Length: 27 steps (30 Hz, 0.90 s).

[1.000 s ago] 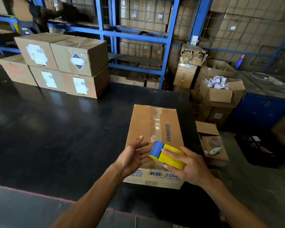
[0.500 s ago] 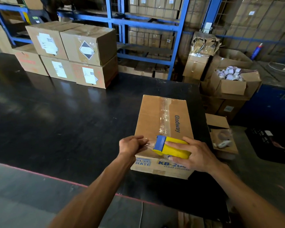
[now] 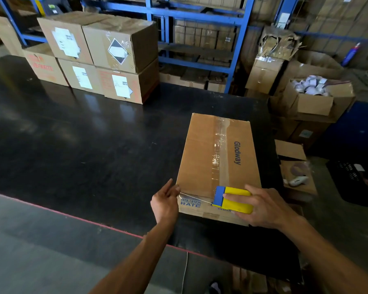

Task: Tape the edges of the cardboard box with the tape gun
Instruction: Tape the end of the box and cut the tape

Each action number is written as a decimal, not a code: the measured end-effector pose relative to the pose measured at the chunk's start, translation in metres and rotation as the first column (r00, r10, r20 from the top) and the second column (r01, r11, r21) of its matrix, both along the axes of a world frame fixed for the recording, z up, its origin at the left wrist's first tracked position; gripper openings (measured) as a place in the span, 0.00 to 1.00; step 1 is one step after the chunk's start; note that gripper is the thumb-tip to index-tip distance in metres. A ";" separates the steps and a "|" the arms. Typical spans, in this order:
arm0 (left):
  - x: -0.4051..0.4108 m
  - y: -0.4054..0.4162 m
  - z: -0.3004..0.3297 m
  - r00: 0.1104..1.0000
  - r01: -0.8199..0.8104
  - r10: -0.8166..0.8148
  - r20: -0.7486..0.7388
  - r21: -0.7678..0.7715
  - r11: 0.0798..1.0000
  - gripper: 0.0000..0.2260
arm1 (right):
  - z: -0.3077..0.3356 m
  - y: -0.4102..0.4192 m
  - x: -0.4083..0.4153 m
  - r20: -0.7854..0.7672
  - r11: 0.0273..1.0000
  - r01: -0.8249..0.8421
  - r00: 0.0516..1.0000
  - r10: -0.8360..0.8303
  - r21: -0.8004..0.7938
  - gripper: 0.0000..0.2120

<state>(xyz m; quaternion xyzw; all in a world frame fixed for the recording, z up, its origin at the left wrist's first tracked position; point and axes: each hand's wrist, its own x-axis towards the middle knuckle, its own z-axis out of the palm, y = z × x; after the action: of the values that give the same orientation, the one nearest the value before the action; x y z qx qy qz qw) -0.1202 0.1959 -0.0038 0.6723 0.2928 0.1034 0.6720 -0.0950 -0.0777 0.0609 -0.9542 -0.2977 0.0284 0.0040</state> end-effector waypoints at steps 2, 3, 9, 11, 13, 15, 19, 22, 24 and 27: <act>0.002 -0.002 -0.003 0.999 -0.035 0.035 0.018 -0.008 0.999 0.19 | -0.002 0.004 0.002 -0.007 0.999 -0.001 1.000 0.001 -0.035 0.26; 0.002 -0.003 -0.004 0.999 -0.043 0.044 0.026 -0.027 0.999 0.19 | -0.002 0.006 0.004 -0.012 0.999 -0.001 1.000 0.000 -0.053 0.26; 0.004 -0.005 -0.013 0.997 -0.070 0.073 0.028 -0.088 0.994 0.21 | 0.004 0.011 0.009 -0.032 0.993 0.014 0.999 -0.018 -0.115 0.28; 0.005 -0.004 -0.015 0.997 -0.078 0.080 0.022 -0.089 0.993 0.20 | 0.007 0.012 0.010 -0.036 0.994 0.008 0.999 -0.012 -0.112 0.29; 0.005 -0.002 -0.018 0.996 -0.081 0.083 0.017 -0.096 0.992 0.20 | 0.007 0.013 0.010 -0.039 0.994 0.007 0.999 -0.012 -0.112 0.28; 0.006 0.000 -0.020 0.998 -0.063 0.064 0.011 -0.079 0.995 0.21 | 0.006 0.014 0.010 -0.040 0.993 0.004 0.999 -0.009 -0.117 0.27; 0.012 0.020 -0.030 0.998 0.044 -0.048 -0.044 -0.099 0.994 0.42 | 0.004 0.015 0.011 -0.050 0.995 0.015 0.999 -0.020 -0.103 0.25; 0.021 0.045 -0.036 0.976 0.140 -0.178 -0.121 -0.274 0.951 0.45 | 0.005 0.014 0.010 -0.076 0.993 0.035 0.996 -0.044 -0.116 0.26; 0.025 0.056 -0.041 0.973 0.188 -0.221 -0.062 -0.340 0.922 0.32 | 0.007 0.015 0.011 -0.084 0.992 0.041 0.995 -0.052 -0.118 0.26; 0.023 0.064 -0.034 0.992 0.125 -0.123 0.026 -0.052 0.991 0.21 | 0.008 0.017 0.011 -0.097 0.992 0.051 0.993 -0.062 -0.116 0.26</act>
<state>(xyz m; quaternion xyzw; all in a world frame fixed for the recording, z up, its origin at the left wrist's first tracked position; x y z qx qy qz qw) -0.0971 0.2604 -0.0381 0.6698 0.2454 0.0613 0.6981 -0.0845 -0.0611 0.0687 -0.9583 -0.2678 0.0932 -0.0343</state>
